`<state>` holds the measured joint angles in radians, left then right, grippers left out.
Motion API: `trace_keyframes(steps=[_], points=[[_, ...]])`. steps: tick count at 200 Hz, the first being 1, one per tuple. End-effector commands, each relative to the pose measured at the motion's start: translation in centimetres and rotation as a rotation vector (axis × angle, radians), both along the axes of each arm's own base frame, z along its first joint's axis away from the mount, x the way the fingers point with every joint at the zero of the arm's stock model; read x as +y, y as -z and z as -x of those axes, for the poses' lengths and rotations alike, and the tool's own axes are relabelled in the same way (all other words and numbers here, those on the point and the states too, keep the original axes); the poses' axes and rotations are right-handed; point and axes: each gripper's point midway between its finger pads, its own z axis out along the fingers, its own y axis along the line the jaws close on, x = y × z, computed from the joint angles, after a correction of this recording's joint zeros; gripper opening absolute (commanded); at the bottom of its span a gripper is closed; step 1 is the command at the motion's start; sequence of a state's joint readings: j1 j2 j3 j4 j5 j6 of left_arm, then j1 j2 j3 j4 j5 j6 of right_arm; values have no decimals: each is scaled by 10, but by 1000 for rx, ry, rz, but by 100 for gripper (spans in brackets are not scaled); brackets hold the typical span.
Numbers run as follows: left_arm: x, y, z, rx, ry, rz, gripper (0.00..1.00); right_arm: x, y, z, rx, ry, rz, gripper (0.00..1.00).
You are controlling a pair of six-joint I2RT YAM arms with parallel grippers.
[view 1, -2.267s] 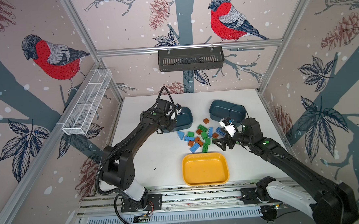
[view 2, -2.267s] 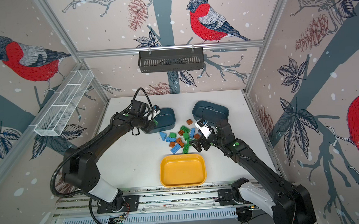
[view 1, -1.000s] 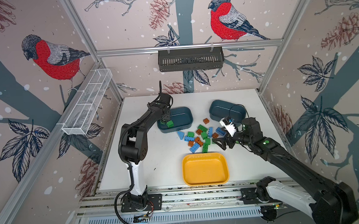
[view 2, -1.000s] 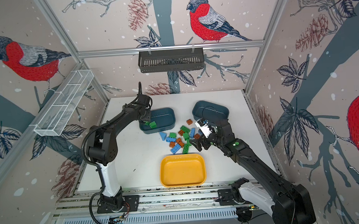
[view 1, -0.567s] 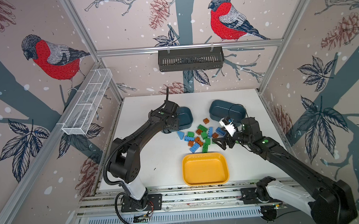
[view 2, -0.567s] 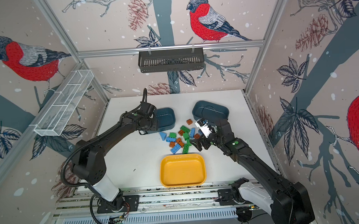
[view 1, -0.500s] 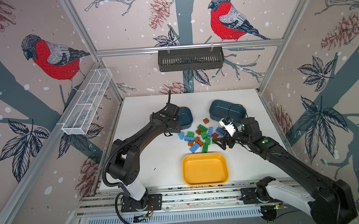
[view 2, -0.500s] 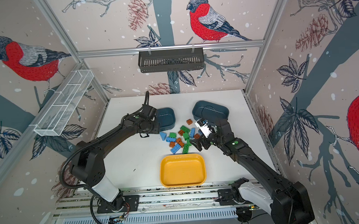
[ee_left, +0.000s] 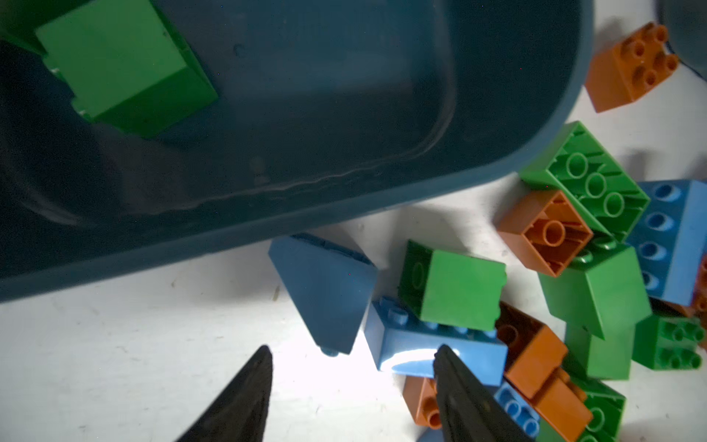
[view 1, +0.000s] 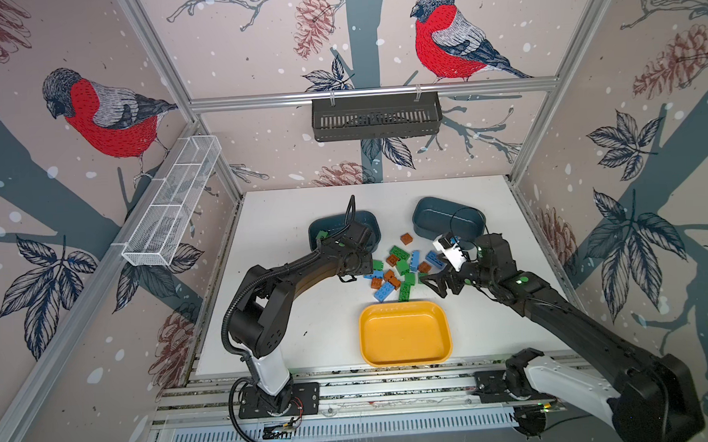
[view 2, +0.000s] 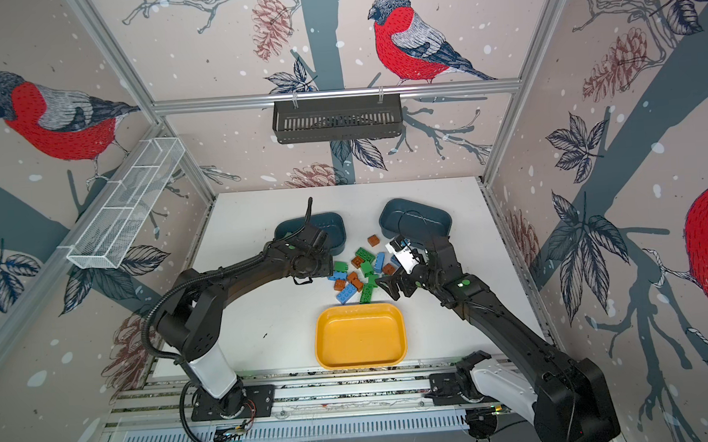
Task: Sort the legos into containers by color
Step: 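Lower the left gripper to the pile and grasp a blue sloped brick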
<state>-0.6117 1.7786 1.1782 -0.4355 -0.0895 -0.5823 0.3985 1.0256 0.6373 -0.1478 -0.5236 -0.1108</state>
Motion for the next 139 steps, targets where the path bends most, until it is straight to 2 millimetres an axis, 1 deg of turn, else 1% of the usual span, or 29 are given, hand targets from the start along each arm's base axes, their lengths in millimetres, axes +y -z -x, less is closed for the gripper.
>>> trace_keyframes(steps=[1,23,79,108,139], points=[[2,-2,-15,-60,-69,-8,67,1,-5,-1,-25,-8,-13,99],[0,2,-19,-60,-77,-3,67,0,-4,-1,-25,-8,-14,99],[8,12,-27,-72,-131,-54,68,0,-4,-2,-26,-13,-21,99],[17,18,-21,-60,-145,-102,68,-1,-4,-3,-24,-14,-24,99],[26,15,-15,-61,-150,-131,68,0,-4,-3,-23,-19,-31,100]])
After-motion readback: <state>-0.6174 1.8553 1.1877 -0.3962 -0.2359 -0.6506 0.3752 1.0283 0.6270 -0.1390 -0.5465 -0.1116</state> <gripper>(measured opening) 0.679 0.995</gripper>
